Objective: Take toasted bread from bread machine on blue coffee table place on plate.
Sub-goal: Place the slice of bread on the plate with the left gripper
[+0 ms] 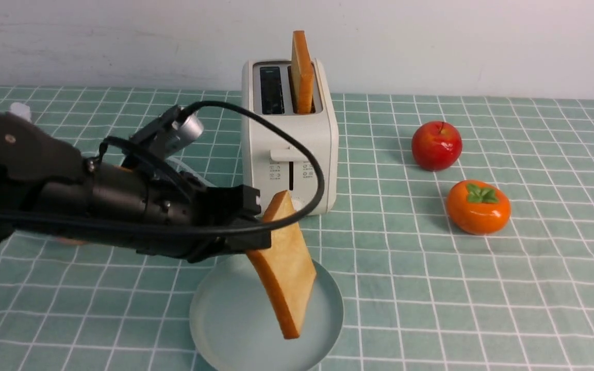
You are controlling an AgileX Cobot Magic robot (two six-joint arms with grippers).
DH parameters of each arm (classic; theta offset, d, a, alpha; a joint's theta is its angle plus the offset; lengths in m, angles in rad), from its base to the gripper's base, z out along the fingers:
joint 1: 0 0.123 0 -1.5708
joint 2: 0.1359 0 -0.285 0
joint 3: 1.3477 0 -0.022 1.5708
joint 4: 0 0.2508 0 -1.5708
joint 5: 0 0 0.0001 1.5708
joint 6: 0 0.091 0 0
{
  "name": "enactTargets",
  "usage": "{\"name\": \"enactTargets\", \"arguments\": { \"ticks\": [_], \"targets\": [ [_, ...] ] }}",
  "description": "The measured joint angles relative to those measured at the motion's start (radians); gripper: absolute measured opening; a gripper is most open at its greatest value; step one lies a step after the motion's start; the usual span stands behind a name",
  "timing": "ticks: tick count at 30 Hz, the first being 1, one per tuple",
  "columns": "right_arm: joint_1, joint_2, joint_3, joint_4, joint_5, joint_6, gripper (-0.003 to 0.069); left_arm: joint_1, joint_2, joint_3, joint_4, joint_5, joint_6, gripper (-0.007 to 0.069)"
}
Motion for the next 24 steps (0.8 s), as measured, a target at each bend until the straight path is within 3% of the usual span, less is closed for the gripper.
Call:
{"name": "enactTargets", "arguments": {
  "ticks": [7, 11, 14, 18, 19, 24],
  "targets": [
    [0.000, 0.000, 0.000, 0.025, 0.002, 0.000, 0.0033, 0.000, 0.072, 0.022, -0.031, -0.035, 0.012, 0.0049],
    [0.000, 0.000, 0.000, 0.041, 0.003, 0.000, 0.0033, 0.000, 0.102, 0.022, -0.017, -0.023, -0.013, 0.0120],
    [0.000, 0.001, 0.000, 0.055, 0.009, 0.000, 0.0033, 0.000, 0.113, 0.023, 0.089, -0.022, -0.034, 0.0247],
    [0.000, 0.031, -0.014, 0.126, 0.063, 0.014, 0.0053, 0.000, 0.110, 0.024, 0.277, -0.011, -0.178, 0.0328],
    [0.000, 0.034, -0.014, 0.131, 0.063, 0.015, 0.0055, 0.000, 0.110, 0.025, 0.277, -0.009, -0.187, 0.0328],
    [0.000, 0.161, -0.105, 0.210, 0.120, -0.011, 0.0132, 0.000, 0.078, 0.025, 0.584, 0.046, -0.433, 0.0310]
  ]
}}
